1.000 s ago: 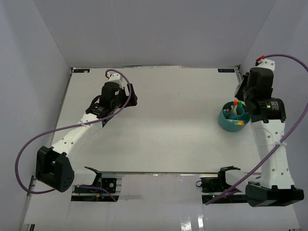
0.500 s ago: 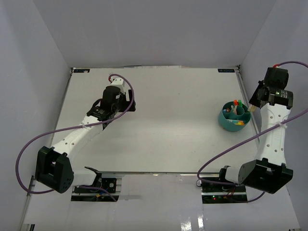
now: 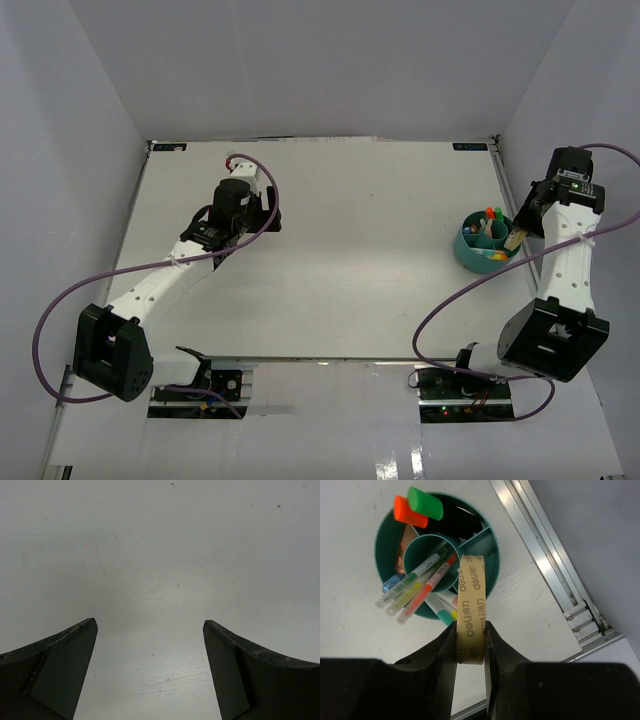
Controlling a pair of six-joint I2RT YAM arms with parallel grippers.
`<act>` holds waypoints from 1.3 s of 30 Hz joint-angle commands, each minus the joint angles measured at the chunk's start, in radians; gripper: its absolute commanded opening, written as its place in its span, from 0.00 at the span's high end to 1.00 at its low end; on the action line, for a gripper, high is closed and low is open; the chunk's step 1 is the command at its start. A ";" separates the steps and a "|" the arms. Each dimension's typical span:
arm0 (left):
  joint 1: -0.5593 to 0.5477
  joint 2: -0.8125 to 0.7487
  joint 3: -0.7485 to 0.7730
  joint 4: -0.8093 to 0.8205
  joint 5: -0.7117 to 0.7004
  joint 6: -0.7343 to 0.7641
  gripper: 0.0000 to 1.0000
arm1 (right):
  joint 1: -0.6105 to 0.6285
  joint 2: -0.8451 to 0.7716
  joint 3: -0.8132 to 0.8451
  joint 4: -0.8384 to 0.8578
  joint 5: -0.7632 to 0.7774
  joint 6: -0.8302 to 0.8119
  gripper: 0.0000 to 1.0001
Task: Sort the stationery into containers
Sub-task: Place the stationery in the storage box.
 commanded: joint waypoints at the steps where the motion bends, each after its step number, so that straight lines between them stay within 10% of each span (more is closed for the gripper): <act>1: -0.003 -0.040 -0.009 0.010 -0.005 0.013 0.02 | -0.011 0.009 -0.008 -0.015 0.011 -0.001 0.92; 31: -0.009 -0.029 -0.012 0.006 0.004 0.022 0.02 | -0.035 0.104 -0.058 0.089 -0.004 0.031 0.92; 39: -0.009 -0.028 -0.012 0.006 0.006 0.022 0.02 | -0.037 0.112 -0.066 0.097 -0.007 0.038 0.76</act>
